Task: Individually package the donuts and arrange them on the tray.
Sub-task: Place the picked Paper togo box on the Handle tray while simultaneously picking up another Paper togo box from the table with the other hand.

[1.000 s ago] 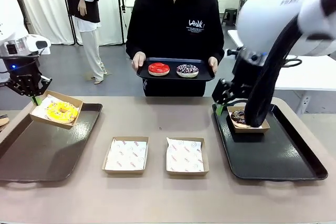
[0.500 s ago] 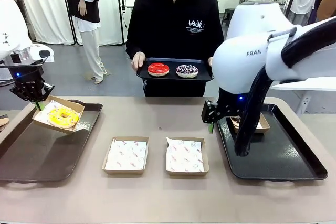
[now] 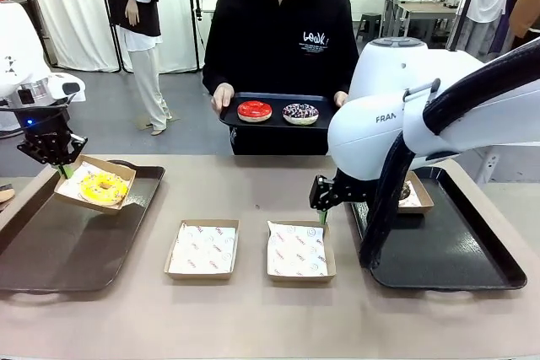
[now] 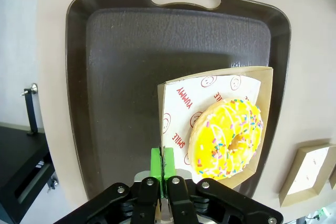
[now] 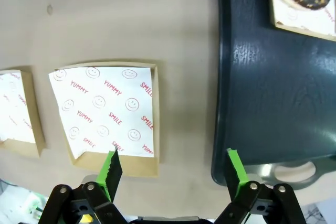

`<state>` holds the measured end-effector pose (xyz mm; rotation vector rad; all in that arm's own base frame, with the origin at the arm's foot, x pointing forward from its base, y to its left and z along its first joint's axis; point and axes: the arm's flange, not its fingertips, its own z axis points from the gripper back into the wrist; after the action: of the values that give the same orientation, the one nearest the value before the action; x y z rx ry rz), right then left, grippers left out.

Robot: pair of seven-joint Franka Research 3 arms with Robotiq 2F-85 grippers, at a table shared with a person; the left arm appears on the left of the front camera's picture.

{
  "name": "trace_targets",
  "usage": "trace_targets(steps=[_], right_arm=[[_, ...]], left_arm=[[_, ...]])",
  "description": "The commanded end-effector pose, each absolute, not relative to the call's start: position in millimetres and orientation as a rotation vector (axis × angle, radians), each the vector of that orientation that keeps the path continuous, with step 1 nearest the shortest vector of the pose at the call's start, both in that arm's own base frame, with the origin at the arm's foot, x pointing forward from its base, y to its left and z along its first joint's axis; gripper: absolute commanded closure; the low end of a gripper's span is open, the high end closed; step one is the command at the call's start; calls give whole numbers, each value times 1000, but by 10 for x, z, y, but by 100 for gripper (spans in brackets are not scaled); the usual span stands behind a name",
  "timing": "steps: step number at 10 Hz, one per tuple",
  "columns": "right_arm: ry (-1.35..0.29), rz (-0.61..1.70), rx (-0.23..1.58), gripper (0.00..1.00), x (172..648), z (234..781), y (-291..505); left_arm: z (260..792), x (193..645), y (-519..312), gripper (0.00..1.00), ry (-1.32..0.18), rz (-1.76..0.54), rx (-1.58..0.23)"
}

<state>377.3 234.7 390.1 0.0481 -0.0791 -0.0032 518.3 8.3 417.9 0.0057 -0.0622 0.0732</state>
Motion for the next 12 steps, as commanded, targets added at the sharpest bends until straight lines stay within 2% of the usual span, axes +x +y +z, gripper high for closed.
trace_targets(steps=[1, 7, 12], right_arm=[[-93, -19, 49, 0, 3765, 3823, 2418], [-79, -6, 53, 0, 3791, 3886, 2347], [-85, -24, -15, 0, 3649, 3545, 2632]], left_arm=[[4184, 5172, 85, 99, -63, 71, 9], [4173, 5182, 81, 99, -60, 73, 6], [4056, 5442, 225, 99, -37, 170, -60]])
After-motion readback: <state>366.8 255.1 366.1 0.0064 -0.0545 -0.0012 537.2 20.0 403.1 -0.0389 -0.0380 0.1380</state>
